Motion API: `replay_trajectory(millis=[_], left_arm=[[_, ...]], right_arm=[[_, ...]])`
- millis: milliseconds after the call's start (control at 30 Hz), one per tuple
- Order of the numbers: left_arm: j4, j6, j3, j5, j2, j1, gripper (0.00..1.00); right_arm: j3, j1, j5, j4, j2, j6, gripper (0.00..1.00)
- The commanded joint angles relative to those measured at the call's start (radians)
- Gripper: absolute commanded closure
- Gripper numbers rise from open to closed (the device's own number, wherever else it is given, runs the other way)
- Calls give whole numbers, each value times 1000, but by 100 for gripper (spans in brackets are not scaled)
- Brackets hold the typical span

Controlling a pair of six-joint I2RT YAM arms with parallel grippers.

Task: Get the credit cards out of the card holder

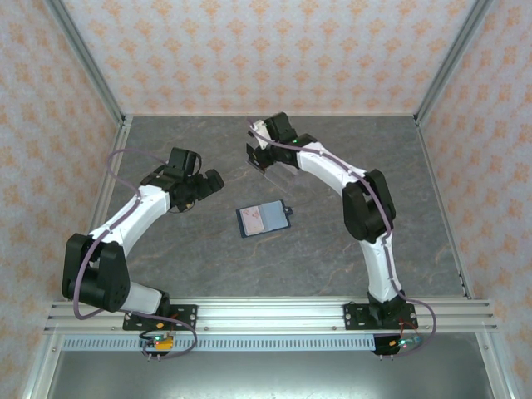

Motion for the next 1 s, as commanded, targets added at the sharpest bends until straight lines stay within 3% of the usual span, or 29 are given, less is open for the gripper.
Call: replay_trajectory(millis=[0, 733, 967], left_arm=[[-17, 7, -9, -4, 17, 10, 0], [21, -15, -30, 65, 46, 11, 0], [27, -18, -28, 76, 53, 10, 0]], right_arm=[[29, 1, 58, 57, 31, -61, 100], [17, 2, 87, 127, 99, -143, 100], [19, 2, 98, 121, 106, -163, 94]])
